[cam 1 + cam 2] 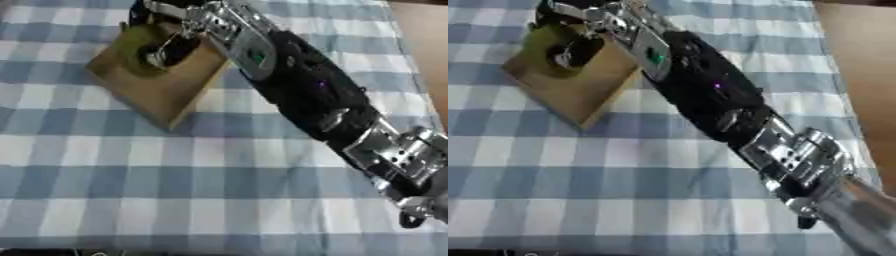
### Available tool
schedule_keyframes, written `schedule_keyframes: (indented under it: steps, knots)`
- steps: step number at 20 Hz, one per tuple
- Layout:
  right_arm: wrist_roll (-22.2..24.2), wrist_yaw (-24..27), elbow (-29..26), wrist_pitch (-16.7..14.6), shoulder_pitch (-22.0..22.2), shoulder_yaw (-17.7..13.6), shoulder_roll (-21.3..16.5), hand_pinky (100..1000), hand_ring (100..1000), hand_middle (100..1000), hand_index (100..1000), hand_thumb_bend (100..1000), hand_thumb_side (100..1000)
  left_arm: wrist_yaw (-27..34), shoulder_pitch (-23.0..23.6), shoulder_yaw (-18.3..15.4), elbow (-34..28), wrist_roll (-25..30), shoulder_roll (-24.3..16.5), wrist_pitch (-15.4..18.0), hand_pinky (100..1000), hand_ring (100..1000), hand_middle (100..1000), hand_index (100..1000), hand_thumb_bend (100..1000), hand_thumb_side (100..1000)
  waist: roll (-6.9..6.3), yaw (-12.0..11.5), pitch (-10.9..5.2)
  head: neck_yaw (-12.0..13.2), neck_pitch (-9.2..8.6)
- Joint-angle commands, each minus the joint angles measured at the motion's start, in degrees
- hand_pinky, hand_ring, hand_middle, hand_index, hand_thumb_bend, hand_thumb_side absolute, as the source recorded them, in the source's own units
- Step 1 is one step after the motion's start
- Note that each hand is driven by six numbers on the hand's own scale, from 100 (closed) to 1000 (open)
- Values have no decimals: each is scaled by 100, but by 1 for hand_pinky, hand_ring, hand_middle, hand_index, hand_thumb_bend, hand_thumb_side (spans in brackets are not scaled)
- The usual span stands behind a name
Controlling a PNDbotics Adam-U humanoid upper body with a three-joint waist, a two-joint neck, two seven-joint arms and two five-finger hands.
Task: Pick up objects on the table and place them in the box.
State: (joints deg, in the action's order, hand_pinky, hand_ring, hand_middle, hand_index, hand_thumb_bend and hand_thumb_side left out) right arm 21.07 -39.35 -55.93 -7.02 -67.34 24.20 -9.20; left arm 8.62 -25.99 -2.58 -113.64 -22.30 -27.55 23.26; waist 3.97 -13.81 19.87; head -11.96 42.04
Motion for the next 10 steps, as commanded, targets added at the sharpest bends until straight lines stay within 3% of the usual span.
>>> schedule_keyframes:
  steps: [1,3,7,10]
  knots:
    - [-235,-381,210,-117,-65,-157,146,775,801,487,639,100,100,44,-96,-18,-95,35,-71,-1,677,581,536,768,100,542,-74,-20,-98,-14,-62]
    - [-354,-589,359,-177,-42,-205,219,776,804,494,645,100,100,47,-99,-14,-95,43,-62,-3,677,581,536,768,100,543,-79,-23,-90,-17,-63]
    - [-556,-1000,361,-270,-25,-251,208,837,916,733,844,100,100,45,-78,-15,-95,48,-63,-11,677,581,535,768,100,547,-81,-15,-85,5,-62]
    - [-573,-1230,79,-280,-38,-273,107,873,955,782,894,100,100,41,-69,-14,-95,51,-60,-21,677,581,535,768,100,548,-75,-1,-91,26,-63]
